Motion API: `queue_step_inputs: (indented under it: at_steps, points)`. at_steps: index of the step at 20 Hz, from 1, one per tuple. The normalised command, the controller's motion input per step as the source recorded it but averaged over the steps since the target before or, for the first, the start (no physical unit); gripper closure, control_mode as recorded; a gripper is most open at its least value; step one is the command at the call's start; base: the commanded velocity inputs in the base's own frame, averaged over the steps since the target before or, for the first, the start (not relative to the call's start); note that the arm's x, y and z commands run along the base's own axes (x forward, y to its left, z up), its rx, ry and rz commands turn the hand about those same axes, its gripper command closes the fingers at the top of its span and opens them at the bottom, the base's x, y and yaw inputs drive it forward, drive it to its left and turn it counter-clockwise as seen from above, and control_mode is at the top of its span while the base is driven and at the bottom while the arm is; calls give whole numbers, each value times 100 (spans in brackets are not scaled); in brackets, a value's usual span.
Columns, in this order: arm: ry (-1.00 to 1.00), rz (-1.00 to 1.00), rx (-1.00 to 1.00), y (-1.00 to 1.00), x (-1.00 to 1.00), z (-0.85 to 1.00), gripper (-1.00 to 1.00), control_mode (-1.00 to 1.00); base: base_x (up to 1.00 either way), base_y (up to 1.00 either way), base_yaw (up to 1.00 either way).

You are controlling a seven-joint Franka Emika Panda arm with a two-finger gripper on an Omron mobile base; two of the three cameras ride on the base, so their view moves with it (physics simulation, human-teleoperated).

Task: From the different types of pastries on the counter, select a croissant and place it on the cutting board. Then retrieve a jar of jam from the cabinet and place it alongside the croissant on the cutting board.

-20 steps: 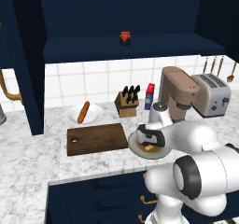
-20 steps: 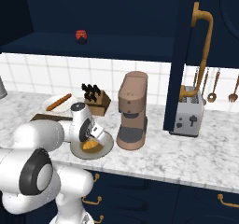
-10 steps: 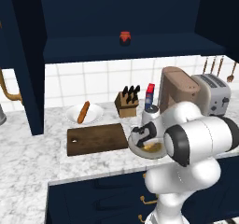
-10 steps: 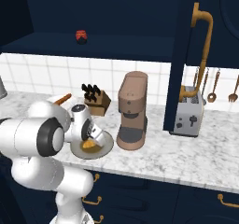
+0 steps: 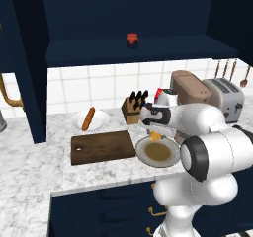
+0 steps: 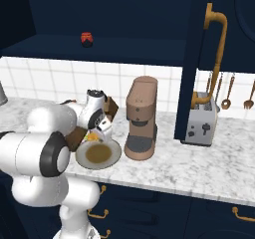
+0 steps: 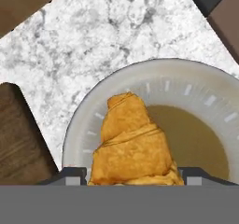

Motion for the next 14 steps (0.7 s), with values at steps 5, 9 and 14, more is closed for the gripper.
queue_step_inputs:
  at_steps: [5,9,14]
  points:
    - [0,8,-2,98,0,86,100,-100,0,0,0]
    - [9,21,-12,84,13,-32,100,-100,0,0,0]
    - [5,23,-2,48,33,-25,100,-100,0,0,0]
